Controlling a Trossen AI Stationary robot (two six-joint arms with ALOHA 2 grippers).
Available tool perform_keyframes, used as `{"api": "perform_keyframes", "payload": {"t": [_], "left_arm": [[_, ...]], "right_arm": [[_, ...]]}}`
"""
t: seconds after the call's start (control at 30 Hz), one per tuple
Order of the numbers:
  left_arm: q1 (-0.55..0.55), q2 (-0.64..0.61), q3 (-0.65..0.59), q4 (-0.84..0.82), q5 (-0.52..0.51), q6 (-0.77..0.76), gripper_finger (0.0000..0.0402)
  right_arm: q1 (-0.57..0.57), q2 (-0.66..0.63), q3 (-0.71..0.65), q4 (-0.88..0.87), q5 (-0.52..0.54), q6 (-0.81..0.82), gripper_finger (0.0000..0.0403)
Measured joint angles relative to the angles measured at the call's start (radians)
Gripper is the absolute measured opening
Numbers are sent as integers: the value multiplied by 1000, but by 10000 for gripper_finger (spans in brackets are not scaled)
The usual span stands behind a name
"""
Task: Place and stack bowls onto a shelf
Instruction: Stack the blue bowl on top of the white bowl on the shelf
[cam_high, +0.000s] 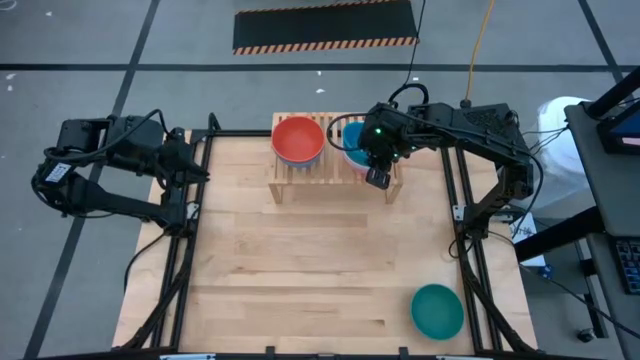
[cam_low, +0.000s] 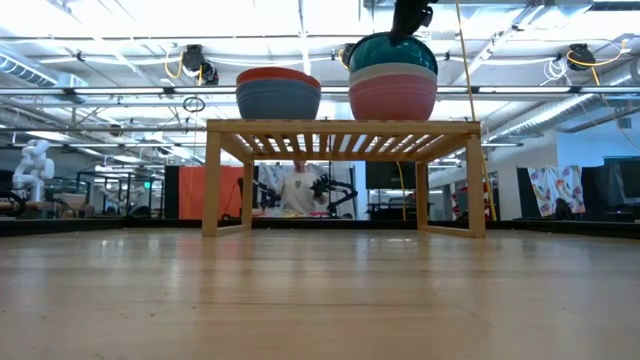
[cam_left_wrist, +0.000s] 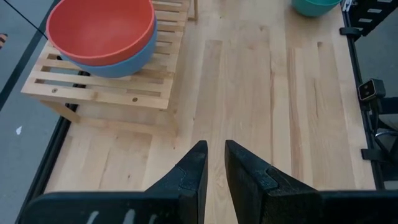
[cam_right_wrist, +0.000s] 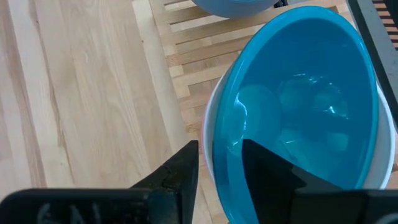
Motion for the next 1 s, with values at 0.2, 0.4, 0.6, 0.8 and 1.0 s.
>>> {"api": "perform_keyframes", "payload": {"t": [0.2, 0.4, 0.6, 0.8, 1.0], "left_arm": [[0, 0, 0, 0, 0, 0, 63], [0, 0, 0, 0, 0, -1, 63], [0, 0, 0, 0, 6, -1, 63], [0, 0, 0, 0, 24, -1, 63], [0, 0, 0, 0, 25, -1, 63]], "right_arm": [[0, 0, 0, 15, 0, 0, 114], [0, -2, -29, 66, 0, 13, 114], [0, -1, -127, 91, 0, -17, 114], [0, 0, -169, 95, -1, -45, 114], [0, -5, -149, 99, -2, -45, 114]]}}
